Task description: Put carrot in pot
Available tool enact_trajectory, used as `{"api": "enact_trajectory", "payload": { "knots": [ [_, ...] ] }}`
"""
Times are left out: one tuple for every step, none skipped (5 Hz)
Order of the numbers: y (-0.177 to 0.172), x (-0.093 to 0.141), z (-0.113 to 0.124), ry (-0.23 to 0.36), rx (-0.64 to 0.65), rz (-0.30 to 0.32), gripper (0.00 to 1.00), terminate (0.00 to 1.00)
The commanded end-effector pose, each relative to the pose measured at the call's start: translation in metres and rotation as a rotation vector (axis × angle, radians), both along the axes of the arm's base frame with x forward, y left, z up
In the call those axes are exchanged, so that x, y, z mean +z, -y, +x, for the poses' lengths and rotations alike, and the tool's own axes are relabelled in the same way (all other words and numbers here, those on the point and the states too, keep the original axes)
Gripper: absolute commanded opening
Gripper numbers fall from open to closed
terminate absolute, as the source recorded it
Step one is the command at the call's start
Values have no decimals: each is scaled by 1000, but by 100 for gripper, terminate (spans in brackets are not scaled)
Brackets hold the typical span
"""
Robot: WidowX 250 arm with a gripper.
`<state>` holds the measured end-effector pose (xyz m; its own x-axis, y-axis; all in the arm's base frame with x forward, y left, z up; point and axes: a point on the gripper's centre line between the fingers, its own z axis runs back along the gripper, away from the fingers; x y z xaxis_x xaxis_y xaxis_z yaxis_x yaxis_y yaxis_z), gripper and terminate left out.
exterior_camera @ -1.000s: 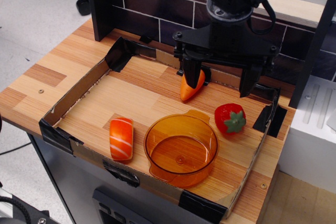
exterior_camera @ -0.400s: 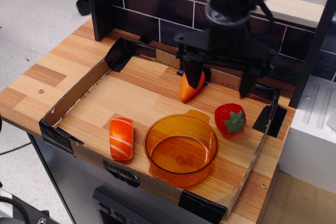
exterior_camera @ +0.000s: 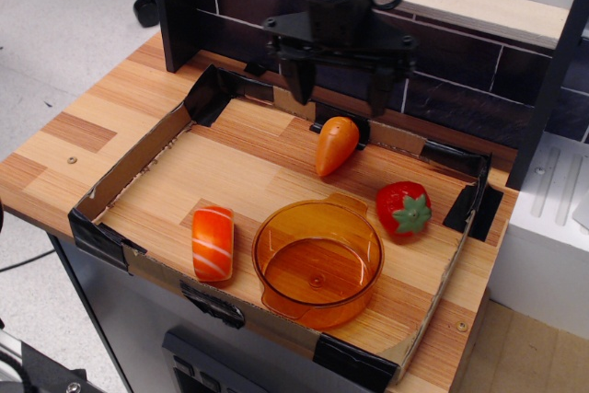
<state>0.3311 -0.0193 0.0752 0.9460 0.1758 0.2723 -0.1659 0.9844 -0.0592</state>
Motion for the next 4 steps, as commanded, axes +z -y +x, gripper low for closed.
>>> {"api": "enact_trajectory", "payload": {
  "knots": [
    [-3,-20,30,0,-18,36,100,0],
    [1,-32,29,-34,-56,37,100,0],
    [3,-30,29,-43,-57,19,100,0],
    [1,-47,32,-52,-48,67,100,0]
  ]
}}
